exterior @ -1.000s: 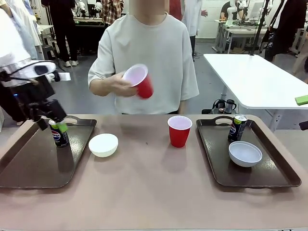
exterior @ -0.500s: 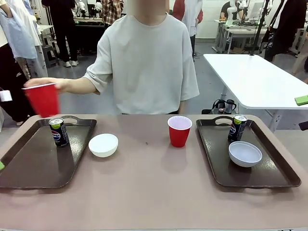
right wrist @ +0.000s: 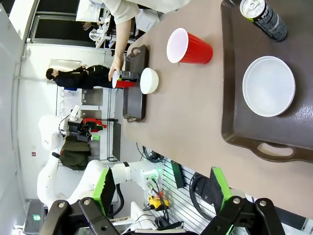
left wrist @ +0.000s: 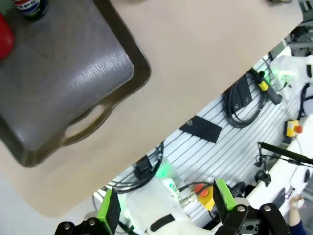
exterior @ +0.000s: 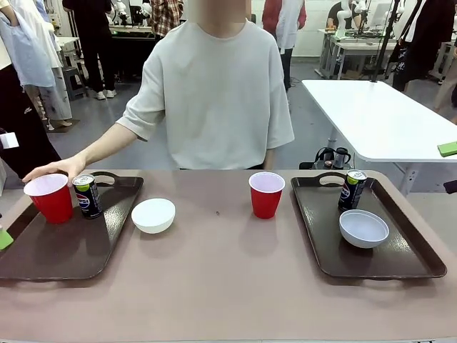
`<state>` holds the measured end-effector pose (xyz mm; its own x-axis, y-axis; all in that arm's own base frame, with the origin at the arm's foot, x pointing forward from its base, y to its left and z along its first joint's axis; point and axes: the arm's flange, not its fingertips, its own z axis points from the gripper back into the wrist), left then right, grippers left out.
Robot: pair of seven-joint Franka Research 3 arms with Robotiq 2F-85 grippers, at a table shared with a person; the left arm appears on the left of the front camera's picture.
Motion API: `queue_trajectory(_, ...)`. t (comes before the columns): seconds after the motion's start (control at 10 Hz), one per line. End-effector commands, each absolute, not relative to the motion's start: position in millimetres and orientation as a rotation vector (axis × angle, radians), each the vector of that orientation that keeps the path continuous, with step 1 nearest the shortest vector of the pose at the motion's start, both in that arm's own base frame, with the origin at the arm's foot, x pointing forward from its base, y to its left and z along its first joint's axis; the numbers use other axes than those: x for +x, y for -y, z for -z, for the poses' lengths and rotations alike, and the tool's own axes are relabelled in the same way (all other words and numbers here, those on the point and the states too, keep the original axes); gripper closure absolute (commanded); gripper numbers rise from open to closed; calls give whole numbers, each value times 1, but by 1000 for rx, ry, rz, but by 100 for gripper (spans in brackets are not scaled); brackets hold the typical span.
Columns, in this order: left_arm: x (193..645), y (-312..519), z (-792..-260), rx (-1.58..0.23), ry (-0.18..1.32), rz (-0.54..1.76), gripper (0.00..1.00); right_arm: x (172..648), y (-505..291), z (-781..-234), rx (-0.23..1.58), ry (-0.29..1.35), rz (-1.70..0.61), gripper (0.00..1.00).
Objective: Prepare tableware on both trays.
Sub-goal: Pick up a Picnic Bowl from the table and place it on a Handle tray.
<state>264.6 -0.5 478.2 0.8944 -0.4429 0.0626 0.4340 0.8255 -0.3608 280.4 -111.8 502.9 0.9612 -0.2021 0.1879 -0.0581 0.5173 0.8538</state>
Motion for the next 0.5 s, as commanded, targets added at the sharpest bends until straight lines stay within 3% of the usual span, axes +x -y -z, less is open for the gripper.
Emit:
queue_trajectory(0.0, 266, -1, -476, -388, 11, 431, 0, 282, 111, -503, 1048, 290, 80, 0)
queue_trajectory(0.2, 298, 19, -480, -278, 76, 372, 0, 282, 111, -503, 1048, 290, 80, 0)
queue_trajectory(0.4, 356, 63, -481, -168, 5, 341, 0, 282, 111, -503, 1048, 290, 80, 0)
